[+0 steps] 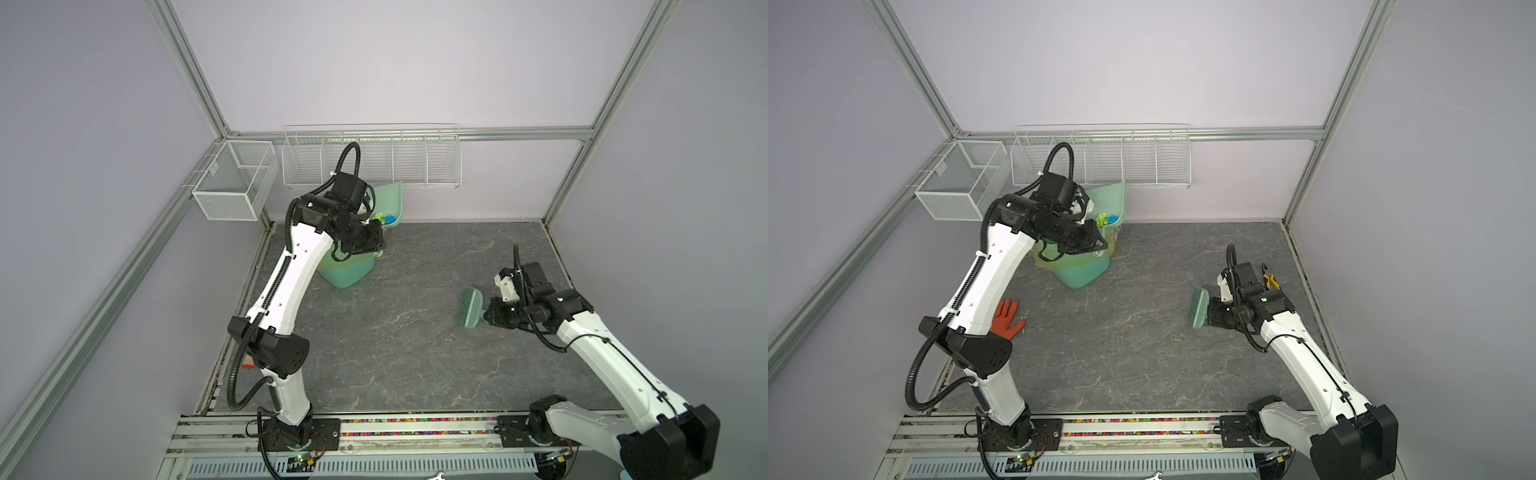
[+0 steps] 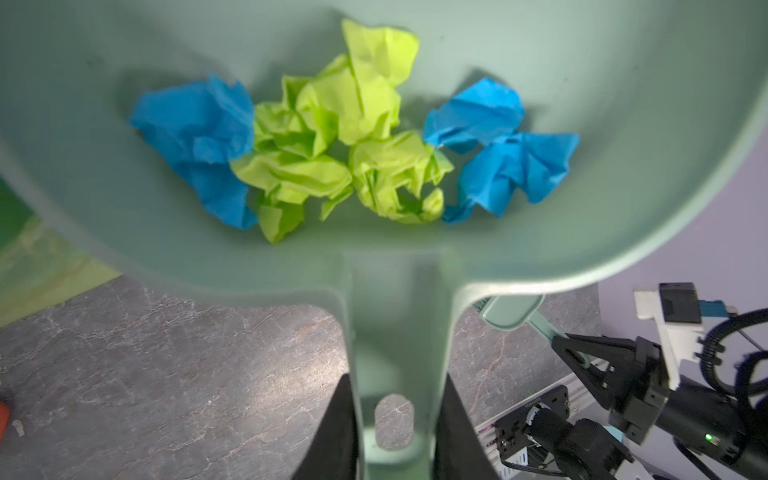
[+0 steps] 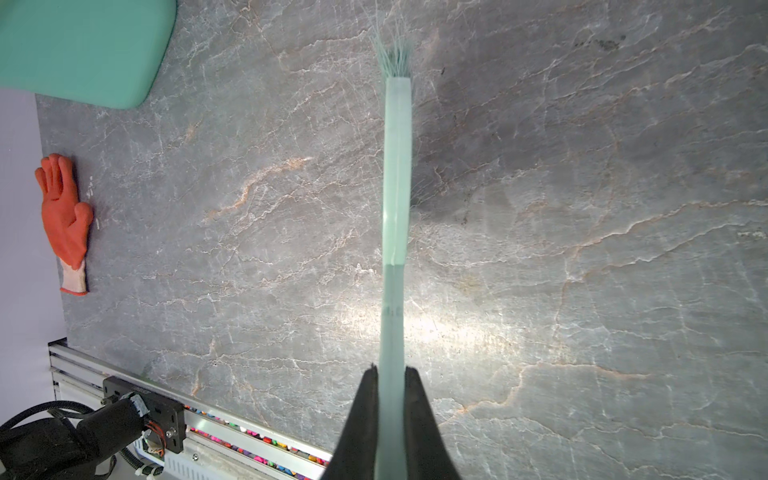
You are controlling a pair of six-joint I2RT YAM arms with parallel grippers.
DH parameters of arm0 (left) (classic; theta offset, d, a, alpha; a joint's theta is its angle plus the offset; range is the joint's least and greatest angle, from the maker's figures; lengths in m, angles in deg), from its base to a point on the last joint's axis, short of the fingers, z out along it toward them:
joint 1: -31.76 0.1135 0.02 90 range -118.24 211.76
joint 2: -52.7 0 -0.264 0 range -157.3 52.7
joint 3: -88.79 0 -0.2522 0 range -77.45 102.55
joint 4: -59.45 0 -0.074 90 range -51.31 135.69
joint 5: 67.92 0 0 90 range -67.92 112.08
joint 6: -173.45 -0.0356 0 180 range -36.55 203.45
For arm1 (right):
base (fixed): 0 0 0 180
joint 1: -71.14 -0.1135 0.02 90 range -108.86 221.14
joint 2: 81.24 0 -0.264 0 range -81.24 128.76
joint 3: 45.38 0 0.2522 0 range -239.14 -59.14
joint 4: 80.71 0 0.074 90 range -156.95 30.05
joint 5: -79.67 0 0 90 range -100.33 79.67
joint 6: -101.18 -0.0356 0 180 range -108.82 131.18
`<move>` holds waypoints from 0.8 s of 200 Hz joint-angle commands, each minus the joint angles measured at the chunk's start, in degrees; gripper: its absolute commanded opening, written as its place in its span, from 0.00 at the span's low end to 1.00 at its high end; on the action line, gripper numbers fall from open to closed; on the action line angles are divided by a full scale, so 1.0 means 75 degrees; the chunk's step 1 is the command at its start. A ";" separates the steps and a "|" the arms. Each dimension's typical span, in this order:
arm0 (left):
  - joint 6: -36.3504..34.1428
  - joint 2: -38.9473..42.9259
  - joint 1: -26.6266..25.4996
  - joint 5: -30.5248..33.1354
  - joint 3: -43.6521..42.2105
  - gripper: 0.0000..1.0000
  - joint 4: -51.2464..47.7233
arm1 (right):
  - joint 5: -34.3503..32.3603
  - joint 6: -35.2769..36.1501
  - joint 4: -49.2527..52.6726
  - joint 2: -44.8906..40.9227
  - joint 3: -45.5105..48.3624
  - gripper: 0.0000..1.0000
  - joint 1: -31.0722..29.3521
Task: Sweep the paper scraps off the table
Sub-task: 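Lift the full dustpan toward the green bin while the right gripper draws the brush back, then tip the dustpan over the green bin with the left gripper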
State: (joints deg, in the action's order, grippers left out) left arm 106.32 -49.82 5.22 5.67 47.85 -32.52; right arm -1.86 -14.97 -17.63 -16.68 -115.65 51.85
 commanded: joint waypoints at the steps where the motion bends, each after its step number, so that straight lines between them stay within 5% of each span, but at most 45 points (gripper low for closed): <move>1: 0.0192 0.0445 0.0372 -0.0898 -0.0582 0.00 0.0627 | 0.0128 -0.0157 -0.0265 -0.0017 0.0070 0.07 -0.0058; 160: 0.1532 0.1409 0.2421 -0.3976 -0.3156 0.00 0.3246 | -0.0039 -0.0213 -0.0166 -0.0087 -0.0018 0.07 -0.0242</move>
State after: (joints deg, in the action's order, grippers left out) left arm 116.02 -39.83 22.05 -19.24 25.60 -11.96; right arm -1.77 -15.89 -18.42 -16.62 -115.65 50.41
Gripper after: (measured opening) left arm 0.235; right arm 0.115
